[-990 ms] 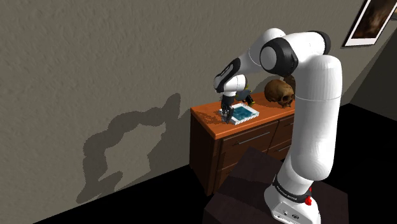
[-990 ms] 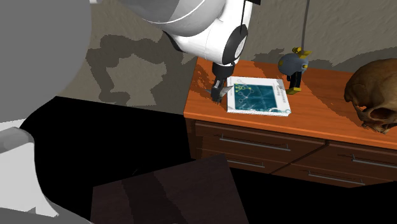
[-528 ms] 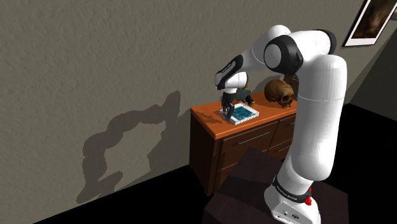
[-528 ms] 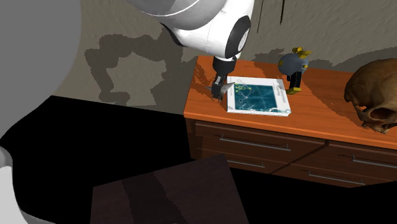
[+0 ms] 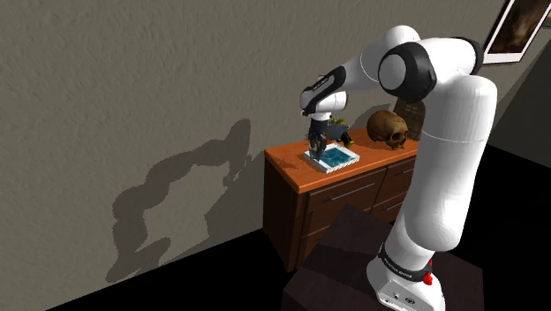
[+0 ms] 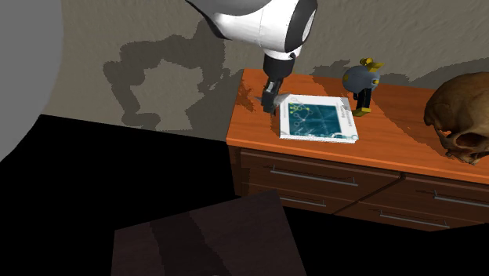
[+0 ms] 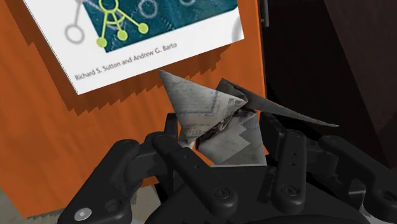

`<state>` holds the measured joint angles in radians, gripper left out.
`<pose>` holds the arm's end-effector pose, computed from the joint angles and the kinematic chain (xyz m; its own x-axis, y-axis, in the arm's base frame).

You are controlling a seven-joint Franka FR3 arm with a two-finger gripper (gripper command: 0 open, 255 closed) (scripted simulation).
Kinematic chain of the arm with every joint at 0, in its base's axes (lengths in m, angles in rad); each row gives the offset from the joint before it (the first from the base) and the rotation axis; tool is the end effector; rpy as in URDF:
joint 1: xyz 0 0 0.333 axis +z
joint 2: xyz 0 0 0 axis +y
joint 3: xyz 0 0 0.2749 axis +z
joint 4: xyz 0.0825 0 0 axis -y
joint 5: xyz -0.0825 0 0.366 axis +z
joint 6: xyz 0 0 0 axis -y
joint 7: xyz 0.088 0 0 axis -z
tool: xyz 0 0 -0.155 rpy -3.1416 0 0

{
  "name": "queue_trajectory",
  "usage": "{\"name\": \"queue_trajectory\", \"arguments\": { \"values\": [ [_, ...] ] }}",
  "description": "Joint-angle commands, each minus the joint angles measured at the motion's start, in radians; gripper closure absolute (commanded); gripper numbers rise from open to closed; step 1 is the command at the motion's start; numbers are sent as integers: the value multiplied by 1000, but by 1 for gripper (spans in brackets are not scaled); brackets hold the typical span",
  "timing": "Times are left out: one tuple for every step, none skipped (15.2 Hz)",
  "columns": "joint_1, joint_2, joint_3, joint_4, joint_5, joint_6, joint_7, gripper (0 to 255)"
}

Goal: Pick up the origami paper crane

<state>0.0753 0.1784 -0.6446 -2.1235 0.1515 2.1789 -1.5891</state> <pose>0.4500 -0.2787 0.2598 0.5974 0.8019 0.0113 0.7997 -0.5946 -0.0827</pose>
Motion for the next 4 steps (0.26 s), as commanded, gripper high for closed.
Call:
{"name": "queue_trajectory", "arguments": {
  "values": [
    [4, -17, -3, 9, -15, -23, 12, 255],
    [6, -26, -5, 14, -22, -35, 17, 255],
    [6, -28, -5, 15, -23, -36, 18, 255],
    [6, -27, -5, 15, -23, -37, 17, 255]
  ]
}}
